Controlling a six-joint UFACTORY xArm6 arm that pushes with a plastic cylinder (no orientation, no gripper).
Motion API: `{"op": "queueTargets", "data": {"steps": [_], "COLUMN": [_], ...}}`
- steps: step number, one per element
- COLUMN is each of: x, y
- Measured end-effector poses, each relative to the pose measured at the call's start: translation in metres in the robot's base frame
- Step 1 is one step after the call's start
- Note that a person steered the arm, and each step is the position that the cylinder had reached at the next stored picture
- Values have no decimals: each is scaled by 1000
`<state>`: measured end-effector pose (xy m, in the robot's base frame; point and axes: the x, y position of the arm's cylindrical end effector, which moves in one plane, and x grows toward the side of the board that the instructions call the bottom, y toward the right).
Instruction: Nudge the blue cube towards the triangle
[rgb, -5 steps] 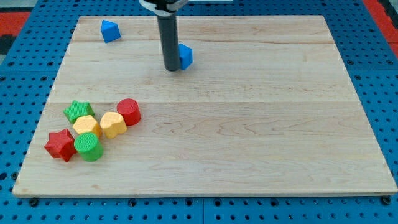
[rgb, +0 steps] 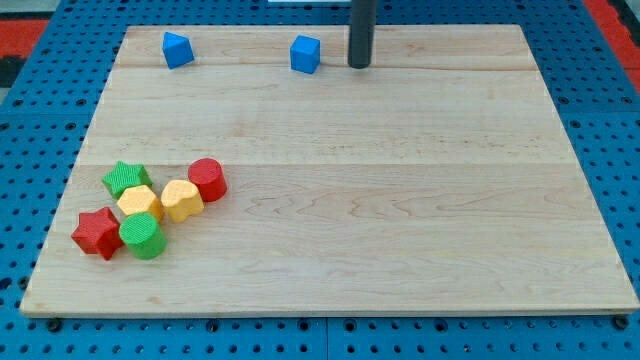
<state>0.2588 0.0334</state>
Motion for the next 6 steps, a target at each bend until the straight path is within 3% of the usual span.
{"op": "queueTargets", "data": {"steps": [1, 2, 3, 4, 5, 6], "x": [1, 15, 83, 203, 301, 357], "y": [-67, -77, -30, 12, -27, -148]}}
